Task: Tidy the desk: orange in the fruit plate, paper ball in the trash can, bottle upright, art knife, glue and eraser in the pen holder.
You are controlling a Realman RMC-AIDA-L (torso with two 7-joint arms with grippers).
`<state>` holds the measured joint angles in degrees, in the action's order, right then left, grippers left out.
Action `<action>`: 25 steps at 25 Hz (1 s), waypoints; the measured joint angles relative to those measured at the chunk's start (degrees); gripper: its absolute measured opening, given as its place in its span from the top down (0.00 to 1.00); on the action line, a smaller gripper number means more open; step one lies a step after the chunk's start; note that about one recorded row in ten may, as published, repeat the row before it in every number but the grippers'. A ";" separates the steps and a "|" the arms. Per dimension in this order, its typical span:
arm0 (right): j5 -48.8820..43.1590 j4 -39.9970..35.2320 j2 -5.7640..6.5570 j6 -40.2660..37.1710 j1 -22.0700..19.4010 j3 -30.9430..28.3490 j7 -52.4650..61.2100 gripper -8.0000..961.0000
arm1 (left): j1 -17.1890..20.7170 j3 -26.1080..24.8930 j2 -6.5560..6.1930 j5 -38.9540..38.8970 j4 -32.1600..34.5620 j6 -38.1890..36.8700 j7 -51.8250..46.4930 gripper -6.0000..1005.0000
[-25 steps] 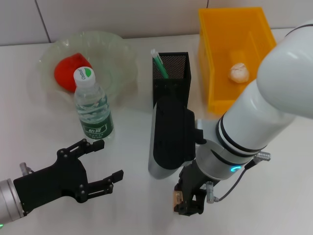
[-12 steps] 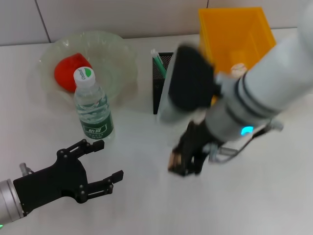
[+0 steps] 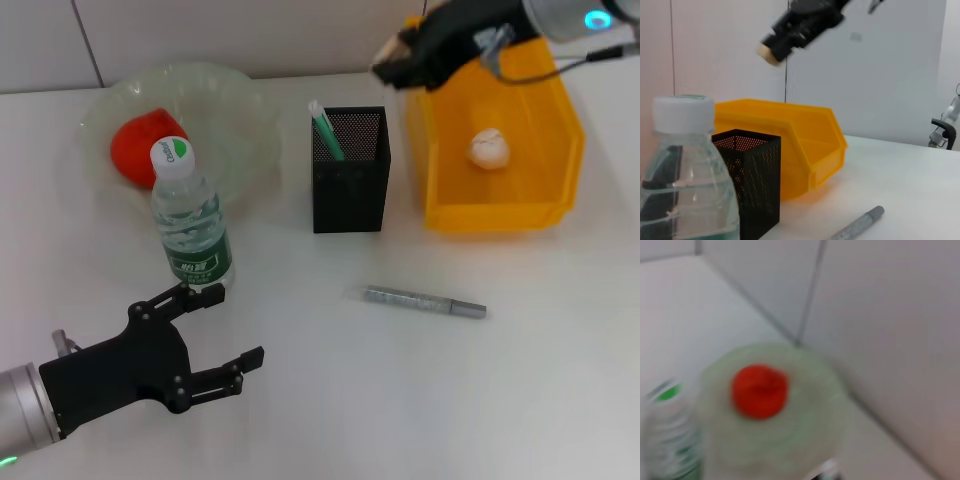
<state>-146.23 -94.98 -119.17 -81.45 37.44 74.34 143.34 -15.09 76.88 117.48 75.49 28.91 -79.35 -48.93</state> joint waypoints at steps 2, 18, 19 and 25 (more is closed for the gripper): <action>-0.43 1.14 0.05 2.96 0.18 -0.17 -0.67 0.59 | -0.08 0.00 0.16 0.00 0.00 -0.05 -0.10 0.14; -1.82 18.59 -0.16 13.56 3.77 8.84 -1.42 0.59 | -0.82 0.26 0.03 0.00 0.42 -0.33 -1.66 0.14; -1.83 19.00 -0.17 13.83 3.88 9.05 -1.40 0.59 | -0.82 0.27 0.03 0.00 0.41 -0.36 -1.66 0.14; -1.86 21.42 -0.18 15.54 4.49 9.49 -1.20 0.59 | -0.82 0.33 0.06 0.00 0.30 -0.46 -1.69 0.14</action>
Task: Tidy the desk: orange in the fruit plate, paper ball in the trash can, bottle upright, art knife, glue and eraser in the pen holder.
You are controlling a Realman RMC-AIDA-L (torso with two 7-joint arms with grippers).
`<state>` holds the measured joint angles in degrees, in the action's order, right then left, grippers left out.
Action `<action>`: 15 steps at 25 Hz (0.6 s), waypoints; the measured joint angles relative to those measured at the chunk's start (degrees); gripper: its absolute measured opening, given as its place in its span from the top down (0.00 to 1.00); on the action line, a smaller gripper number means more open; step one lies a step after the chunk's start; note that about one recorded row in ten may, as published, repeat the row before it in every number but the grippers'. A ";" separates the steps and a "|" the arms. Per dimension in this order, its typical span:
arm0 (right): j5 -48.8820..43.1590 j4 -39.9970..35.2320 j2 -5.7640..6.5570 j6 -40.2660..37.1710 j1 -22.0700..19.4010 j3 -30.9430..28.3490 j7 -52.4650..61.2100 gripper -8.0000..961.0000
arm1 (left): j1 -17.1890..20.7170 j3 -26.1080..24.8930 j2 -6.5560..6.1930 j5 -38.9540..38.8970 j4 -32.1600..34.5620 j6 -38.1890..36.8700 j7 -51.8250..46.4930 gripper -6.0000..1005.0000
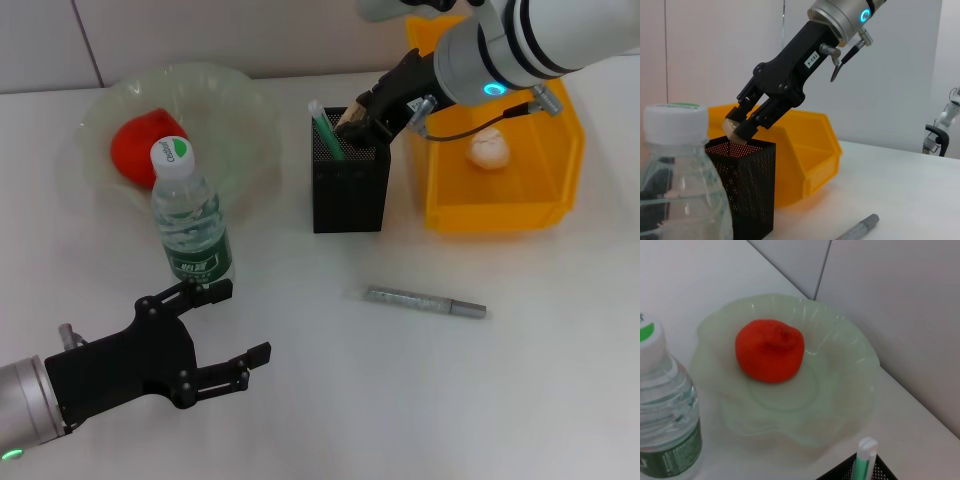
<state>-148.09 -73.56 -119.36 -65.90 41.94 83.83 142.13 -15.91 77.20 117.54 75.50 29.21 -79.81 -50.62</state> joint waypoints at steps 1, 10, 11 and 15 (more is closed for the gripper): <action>0.00 0.18 0.00 0.10 0.05 0.07 0.00 0.59 | 0.00 0.00 0.01 0.00 0.00 -0.01 0.00 0.14; -0.01 -0.55 -0.09 -1.38 0.06 -0.02 0.57 0.53 | 0.00 -0.04 0.06 0.00 -0.02 -0.51 -0.01 0.14; -0.01 -0.73 -0.10 -1.65 0.06 -0.11 0.78 0.48 | 0.00 -0.04 0.05 0.00 -0.04 -0.52 -0.01 0.14; -0.01 -3.55 -0.04 -3.03 -0.59 -0.60 2.19 0.36 | 0.03 -0.08 0.06 0.00 0.04 -0.60 -0.01 0.14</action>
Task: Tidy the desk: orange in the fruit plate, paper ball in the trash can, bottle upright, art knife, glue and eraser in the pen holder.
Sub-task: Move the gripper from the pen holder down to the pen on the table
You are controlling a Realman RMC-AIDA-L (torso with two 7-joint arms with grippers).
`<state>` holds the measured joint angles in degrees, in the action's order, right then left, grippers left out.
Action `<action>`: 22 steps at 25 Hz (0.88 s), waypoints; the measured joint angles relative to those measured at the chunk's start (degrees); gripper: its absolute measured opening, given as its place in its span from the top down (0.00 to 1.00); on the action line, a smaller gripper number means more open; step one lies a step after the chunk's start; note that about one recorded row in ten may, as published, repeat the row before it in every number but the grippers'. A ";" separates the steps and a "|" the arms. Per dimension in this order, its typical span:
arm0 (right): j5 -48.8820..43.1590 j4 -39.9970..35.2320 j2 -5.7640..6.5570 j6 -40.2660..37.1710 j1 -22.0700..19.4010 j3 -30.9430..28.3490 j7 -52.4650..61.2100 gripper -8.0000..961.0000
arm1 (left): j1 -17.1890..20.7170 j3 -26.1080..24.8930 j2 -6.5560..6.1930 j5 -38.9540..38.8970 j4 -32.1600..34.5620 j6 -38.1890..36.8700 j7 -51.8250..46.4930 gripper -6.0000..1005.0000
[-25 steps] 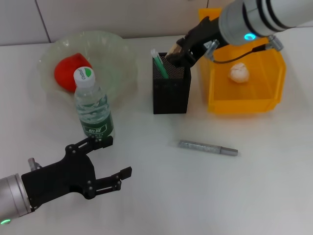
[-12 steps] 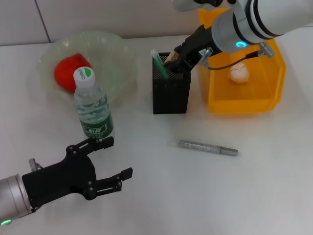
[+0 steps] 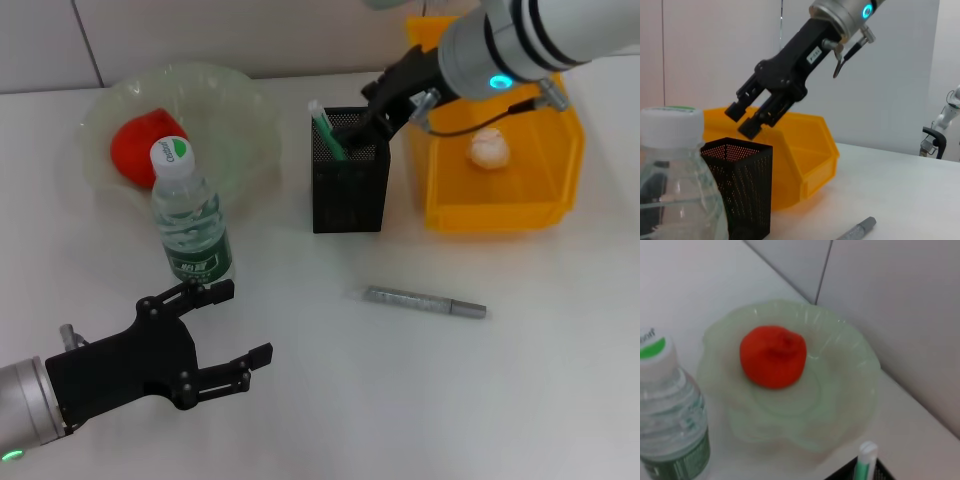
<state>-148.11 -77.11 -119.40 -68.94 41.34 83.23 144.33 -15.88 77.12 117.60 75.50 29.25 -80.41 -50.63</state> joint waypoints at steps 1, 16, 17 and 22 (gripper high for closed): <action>0.00 -1.75 0.07 -1.13 -0.34 -0.42 0.61 0.35 | 0.00 0.00 0.00 0.00 0.00 0.00 0.00 0.14; -0.04 -21.90 -0.01 -35.06 -1.49 -3.61 3.80 0.16 | 0.07 -0.51 -0.11 -0.01 0.16 -1.44 -0.08 0.14; -0.20 -20.73 -0.01 -35.13 -1.71 -2.17 3.86 0.16 | 0.08 -0.48 -0.16 0.00 0.16 -1.46 -0.24 0.14; -0.78 -13.54 0.01 -32.13 -2.14 3.08 3.01 0.16 | -0.02 -0.17 -0.28 -0.01 -0.14 -1.50 -0.48 0.14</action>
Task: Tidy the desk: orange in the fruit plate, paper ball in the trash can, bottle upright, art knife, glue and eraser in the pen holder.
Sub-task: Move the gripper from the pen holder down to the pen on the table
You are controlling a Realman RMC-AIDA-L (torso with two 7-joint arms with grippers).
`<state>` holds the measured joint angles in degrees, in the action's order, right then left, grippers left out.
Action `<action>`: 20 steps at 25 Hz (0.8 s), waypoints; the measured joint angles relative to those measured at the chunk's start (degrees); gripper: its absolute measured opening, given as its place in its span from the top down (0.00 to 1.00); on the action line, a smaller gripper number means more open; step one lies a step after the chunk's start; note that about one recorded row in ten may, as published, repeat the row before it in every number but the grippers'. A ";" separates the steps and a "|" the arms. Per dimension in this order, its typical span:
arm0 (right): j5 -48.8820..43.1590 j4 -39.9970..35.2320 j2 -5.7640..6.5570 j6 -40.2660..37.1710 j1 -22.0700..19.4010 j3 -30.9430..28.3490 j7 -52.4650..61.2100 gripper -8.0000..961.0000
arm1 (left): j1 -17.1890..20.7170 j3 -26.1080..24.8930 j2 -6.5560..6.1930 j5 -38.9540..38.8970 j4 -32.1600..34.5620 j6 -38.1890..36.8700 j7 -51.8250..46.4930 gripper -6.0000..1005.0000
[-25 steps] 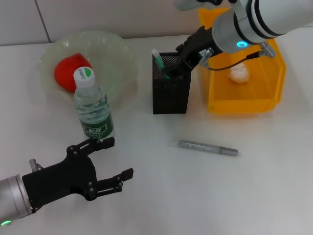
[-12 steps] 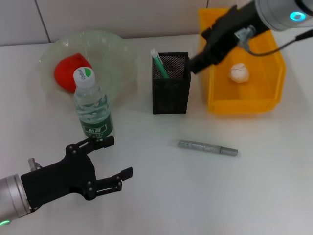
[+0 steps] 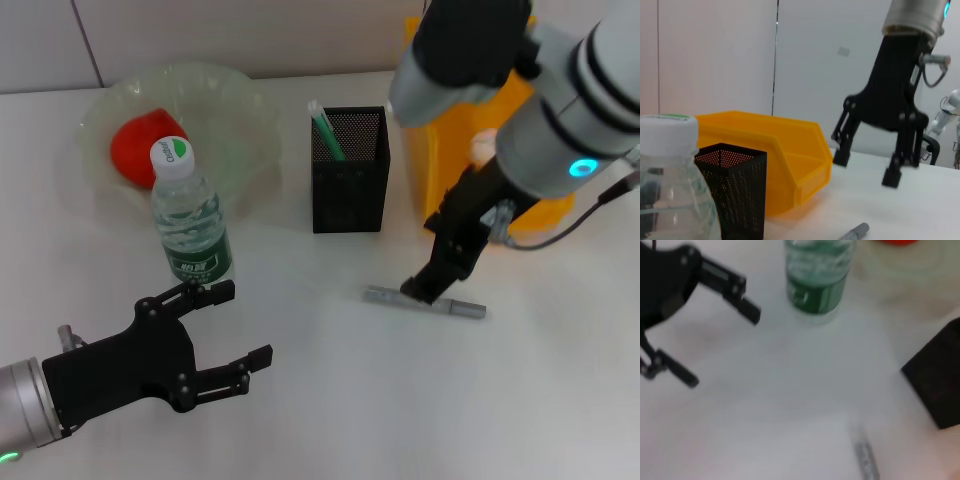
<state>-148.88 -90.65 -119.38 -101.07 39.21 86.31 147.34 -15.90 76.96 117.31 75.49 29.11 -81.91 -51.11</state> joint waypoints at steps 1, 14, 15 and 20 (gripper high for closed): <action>0.00 1.42 0.00 0.97 -0.11 0.92 -0.37 0.16 | 0.00 -0.01 -0.02 0.00 -0.05 0.00 -0.01 0.14; -1.44 10.10 0.03 8.36 -0.12 5.29 -4.67 0.17 | -0.01 -0.27 -0.22 0.01 -0.09 0.00 -0.89 0.14; -1.44 10.35 0.03 8.67 -0.11 5.29 -4.79 0.17 | -0.01 -0.28 -0.25 0.01 -0.08 0.00 -0.90 0.14; -1.44 11.53 0.03 10.06 0.05 5.33 -5.33 0.17 | -0.01 -0.28 -0.28 0.01 -0.03 0.00 -0.92 0.14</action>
<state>-150.32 -79.12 -119.35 -91.01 39.25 91.64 142.01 -15.91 76.68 117.03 75.50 29.09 -81.91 -52.03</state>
